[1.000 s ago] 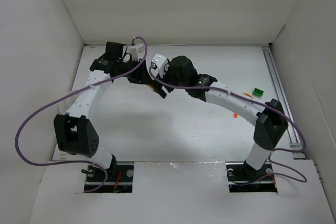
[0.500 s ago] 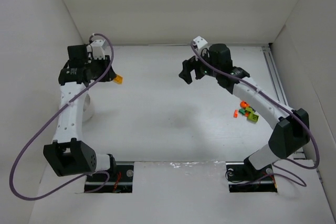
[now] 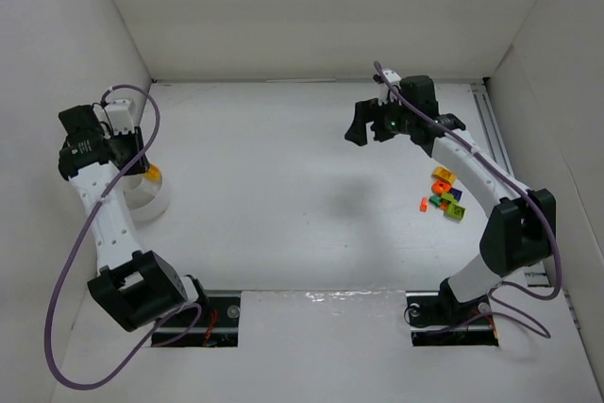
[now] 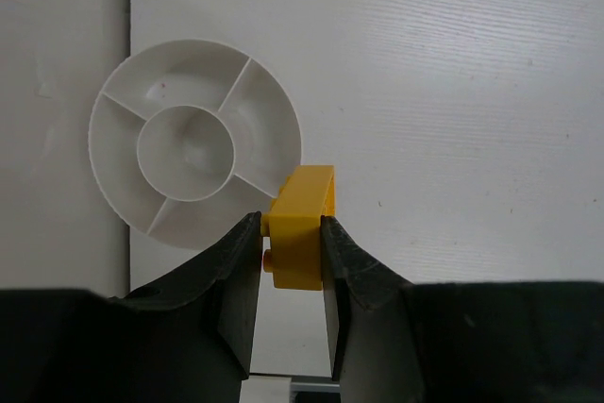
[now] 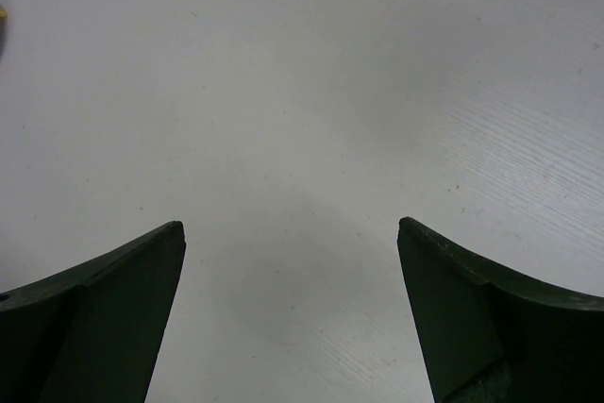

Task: Sort the legos into containers by color

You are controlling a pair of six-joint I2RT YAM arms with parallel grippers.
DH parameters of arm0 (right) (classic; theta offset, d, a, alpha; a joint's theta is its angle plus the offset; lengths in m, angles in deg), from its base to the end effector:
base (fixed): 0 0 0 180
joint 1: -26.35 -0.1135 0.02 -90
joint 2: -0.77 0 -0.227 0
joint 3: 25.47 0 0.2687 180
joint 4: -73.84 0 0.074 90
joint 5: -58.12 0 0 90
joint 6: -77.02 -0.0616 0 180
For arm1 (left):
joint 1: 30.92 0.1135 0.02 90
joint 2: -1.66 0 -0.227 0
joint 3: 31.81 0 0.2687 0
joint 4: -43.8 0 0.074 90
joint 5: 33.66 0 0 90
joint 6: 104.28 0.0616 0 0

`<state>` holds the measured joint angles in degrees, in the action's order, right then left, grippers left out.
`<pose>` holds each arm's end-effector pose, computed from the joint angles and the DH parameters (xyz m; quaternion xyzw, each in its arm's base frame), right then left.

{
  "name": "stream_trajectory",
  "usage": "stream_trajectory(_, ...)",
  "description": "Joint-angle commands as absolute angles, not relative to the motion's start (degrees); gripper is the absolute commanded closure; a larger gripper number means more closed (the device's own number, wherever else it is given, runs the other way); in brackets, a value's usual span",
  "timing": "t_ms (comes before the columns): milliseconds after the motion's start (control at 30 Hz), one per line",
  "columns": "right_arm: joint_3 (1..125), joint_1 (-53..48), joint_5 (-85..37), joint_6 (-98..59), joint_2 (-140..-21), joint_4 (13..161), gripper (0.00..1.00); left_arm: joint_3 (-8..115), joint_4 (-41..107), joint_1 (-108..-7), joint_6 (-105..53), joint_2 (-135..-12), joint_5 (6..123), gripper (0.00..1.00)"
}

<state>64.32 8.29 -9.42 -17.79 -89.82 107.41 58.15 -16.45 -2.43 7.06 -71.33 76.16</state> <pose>0.3721 0.1461 0.2628 -0.1904 0.8512 0.2596 0.4145 0.2795 0.1279 0.3185 0.0117 0.9068 0.0213 0.4208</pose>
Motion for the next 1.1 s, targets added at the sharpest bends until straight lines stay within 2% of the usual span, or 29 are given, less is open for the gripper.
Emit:
stream_trajectory(0, 64.43, 9.47, -8.24, -19.39, -89.84, 107.05, 0.01, 56.86, -16.74, -2.45, 7.08, -70.49, 76.03, 1.0)
stream_trajectory(433, 67.34, 14.84, -7.01, -22.73, -92.13, 106.26, 0.01, 54.57, -11.12, -1.93, -0.66, -70.5, 69.18, 1.0)
stream_trajectory(1067, 68.82, 17.03, -5.95, -22.73, -94.86, 106.17, 0.01, 60.46, -10.06, -2.44, -0.66, -80.51, 66.19, 0.98)
